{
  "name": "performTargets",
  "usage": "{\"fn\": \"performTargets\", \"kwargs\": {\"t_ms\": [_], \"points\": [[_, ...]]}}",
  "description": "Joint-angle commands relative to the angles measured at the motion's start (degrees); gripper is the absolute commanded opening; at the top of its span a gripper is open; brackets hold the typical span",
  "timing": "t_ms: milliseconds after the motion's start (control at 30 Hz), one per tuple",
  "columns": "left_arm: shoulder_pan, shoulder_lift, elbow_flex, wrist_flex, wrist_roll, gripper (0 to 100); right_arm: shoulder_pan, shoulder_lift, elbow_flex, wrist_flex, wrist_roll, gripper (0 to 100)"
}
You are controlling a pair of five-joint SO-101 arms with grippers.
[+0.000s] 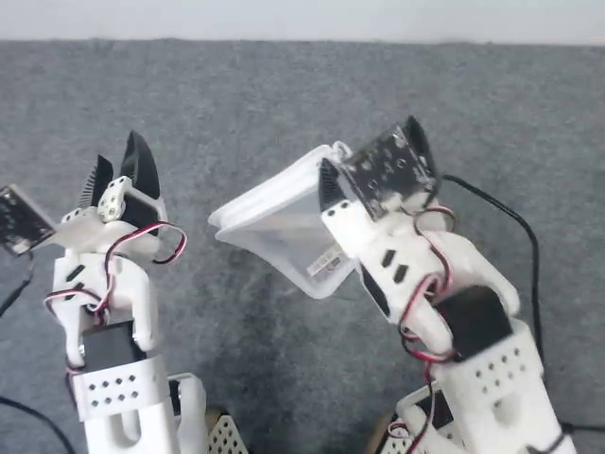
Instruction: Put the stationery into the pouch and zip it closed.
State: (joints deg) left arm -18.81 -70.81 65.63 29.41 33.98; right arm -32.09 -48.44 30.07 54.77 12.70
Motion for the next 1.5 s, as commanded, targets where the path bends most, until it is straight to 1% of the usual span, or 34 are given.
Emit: {"fn": "performTargets", "kwargs": {"t_ms": [0,100,267,500,667,800,1067,1467], "points": [[0.3,-1.0,-1.1,-1.8,0.6,18,-3.5,7.6,1.2,2.3,-1.0,38.8],[0.3,-1.0,-1.0,-1.8,0.6,18,-4.9,12.1,1.2,2.3,-1.0,38.8],[0.3,-1.0,-1.0,-1.8,0.6,18,-4.3,21.8,1.2,1.9,-0.9,38.8],[0.3,-1.0,-1.0,-1.8,0.6,18,-0.8,30.5,1.0,0.8,-0.5,38.8],[0.2,-1.0,-1.0,-1.8,0.6,18,1.5,33.7,1.0,0.5,-0.5,38.8],[0.2,-1.0,-0.9,-1.8,0.6,18,1.3,34.0,1.1,1.3,-0.4,38.8],[0.3,-1.0,-0.9,-1.8,0.6,18,1.3,29.4,-1.1,9.4,-0.4,38.8],[0.4,-1.0,-0.9,-1.8,0.5,18,2.3,19.6,-0.9,12.3,-0.9,38.8]]}}
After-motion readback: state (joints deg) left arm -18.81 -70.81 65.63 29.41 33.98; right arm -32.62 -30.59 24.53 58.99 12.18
